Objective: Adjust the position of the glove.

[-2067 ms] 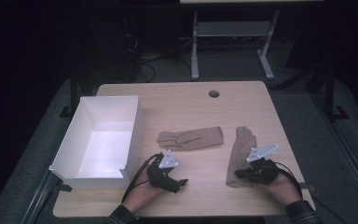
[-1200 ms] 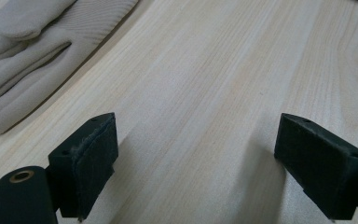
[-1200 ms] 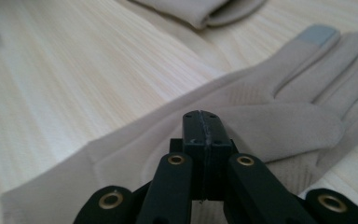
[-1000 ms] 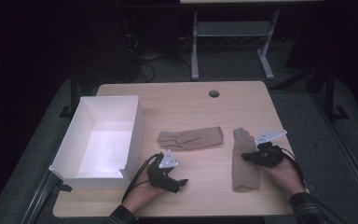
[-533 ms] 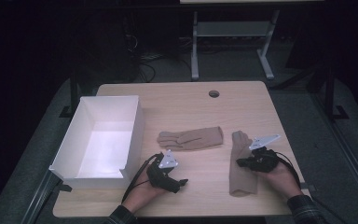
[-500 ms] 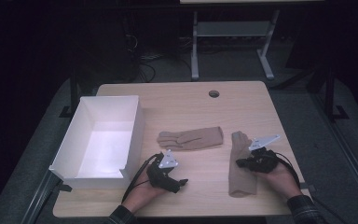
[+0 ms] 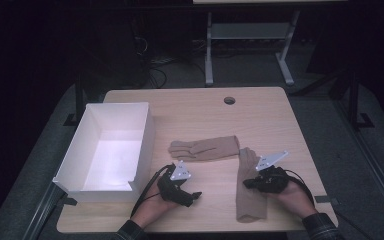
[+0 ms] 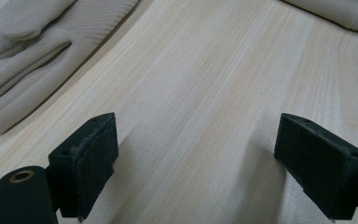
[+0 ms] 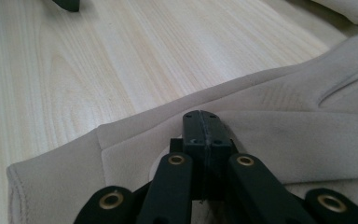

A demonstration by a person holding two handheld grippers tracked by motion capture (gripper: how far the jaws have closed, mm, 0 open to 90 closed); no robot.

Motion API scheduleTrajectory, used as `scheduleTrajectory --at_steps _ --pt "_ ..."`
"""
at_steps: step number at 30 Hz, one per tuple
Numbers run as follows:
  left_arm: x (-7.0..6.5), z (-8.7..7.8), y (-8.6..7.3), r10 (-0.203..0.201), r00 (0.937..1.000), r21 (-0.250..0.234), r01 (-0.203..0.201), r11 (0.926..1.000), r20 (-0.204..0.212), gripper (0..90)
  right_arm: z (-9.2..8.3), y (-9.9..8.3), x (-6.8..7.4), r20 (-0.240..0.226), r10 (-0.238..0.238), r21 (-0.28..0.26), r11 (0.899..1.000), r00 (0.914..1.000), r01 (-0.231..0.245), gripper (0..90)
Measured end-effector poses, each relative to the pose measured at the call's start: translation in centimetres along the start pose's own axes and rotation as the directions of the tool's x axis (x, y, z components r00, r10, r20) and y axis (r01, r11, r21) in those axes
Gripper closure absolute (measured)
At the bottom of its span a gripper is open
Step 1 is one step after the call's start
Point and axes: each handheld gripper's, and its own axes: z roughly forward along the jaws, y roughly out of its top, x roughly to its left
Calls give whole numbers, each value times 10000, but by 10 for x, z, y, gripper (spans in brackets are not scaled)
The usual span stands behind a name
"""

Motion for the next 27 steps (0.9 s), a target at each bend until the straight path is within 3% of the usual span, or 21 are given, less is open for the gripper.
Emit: scheduleTrajectory --at_steps 5,9,13,17,20,23,27 --pt "0 0 0 1 10000 0 -1 10000 -6 129 0 0 0 -29 -8 -22 10000 10000 8 895" --pt "0 0 0 -3 10000 0 3 10000 -12 129 -10 1 -2 105 119 -341 9994 9999 -115 808" --pt "0 0 0 61 10000 -5 -61 10000 -29 129 -26 -5 -12 807 665 -991 9934 9945 -584 632" --pt "0 0 0 53 10000 -8 -53 10000 -28 129 -38 -20 -30 1941 1277 -1469 9841 9726 -998 476" --pt "0 0 0 43 10000 -10 -43 10000 -33 129 -42 -33 -46 2569 2008 -1617 9733 9453 -1628 381" --pt "0 0 0 -15 10000 -12 14 10000 -12 129 -41 -44 -60 2874 2485 -1582 9648 9250 -2100 313" --pt "-1 0 0 -64 10000 -29 64 10000 -47 129 -37 -47 -65 3288 2547 -1556 9644 9094 -2138 238"
